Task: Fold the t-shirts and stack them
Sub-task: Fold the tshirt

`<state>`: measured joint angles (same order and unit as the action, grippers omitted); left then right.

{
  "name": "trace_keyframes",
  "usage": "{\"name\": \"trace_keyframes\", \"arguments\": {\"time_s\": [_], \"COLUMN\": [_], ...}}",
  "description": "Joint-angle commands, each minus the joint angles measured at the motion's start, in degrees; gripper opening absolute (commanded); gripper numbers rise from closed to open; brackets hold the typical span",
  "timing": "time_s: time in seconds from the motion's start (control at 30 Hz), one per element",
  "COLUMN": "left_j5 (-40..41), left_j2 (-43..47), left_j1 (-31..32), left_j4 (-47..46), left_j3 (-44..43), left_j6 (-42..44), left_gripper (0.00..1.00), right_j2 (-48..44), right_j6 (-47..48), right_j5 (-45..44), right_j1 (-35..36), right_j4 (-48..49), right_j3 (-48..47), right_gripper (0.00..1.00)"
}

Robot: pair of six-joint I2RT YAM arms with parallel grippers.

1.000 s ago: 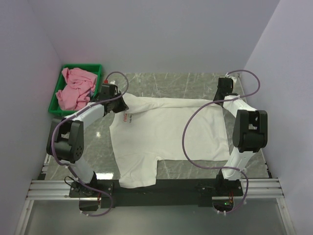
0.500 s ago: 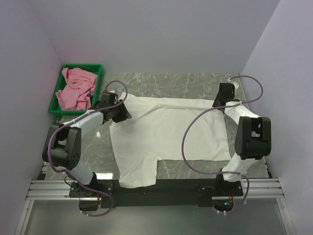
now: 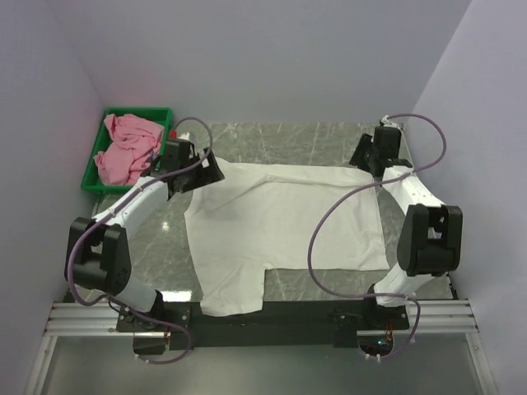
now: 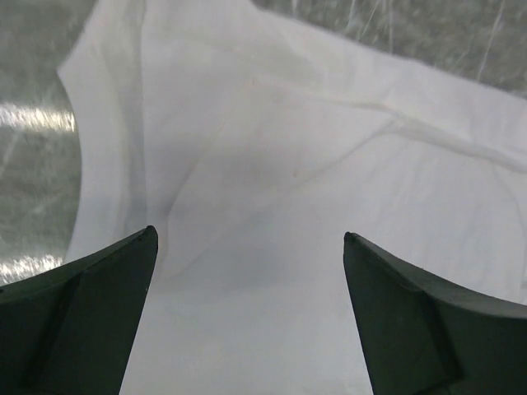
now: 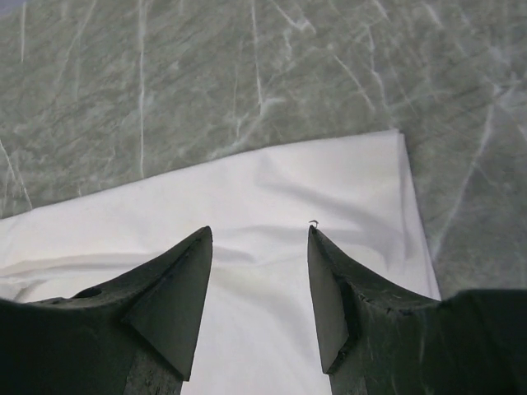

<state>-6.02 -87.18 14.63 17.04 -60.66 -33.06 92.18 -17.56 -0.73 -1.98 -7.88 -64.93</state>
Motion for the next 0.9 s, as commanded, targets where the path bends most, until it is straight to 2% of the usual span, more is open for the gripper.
{"name": "trace_keyframes", "arguments": {"time_s": [0.0,0.07,0.13,0.23,0.43,0.67,0.87], "left_j5": [3.6,3.6,3.6,4.8,5.8,7.8,7.8], "left_j2": [-1.4,-2.6,-3.2,-4.3,-9.6,-16.6,-20.5], "left_j1": [-0.7,-1.6,-1.9,-2.2,-3.0,-3.3,-3.3], "left_j4": [0.8,1.2,-0.1,-1.7,-2.4,-3.6,-3.9], "left_j3": [-5.2,-6.0,-5.4,-4.5,-8.0,-11.7,-13.2], "left_j6": [4.2,3.9,2.4,-0.2,-5.8,-8.3,-8.4], "left_gripper": [0.99,0.99,0.99,0.99,0.96,0.9,0.76], "right_j2": [4.3,5.9,6.3,6.3,5.0,6.5,7.3], "right_j6": [-1.4,-4.4,-8.3,-13.6,-27.1,-37.5,-41.6], "right_j5": [1.4,-5.6,-6.8,-3.7,4.8,9.3,7.9], "right_j1": [0.8,0.0,-1.2,-4.1,-9.9,-12.2,-12.5], "right_j4": [-5.0,-6.8,-8.9,-8.9,-2.9,2.2,4.5], "right_j3": [-5.7,-6.7,-6.4,-4.0,3.4,7.7,10.3], "right_gripper": [0.57,0.57,0.56,0.57,0.71,0.71,0.69]}}
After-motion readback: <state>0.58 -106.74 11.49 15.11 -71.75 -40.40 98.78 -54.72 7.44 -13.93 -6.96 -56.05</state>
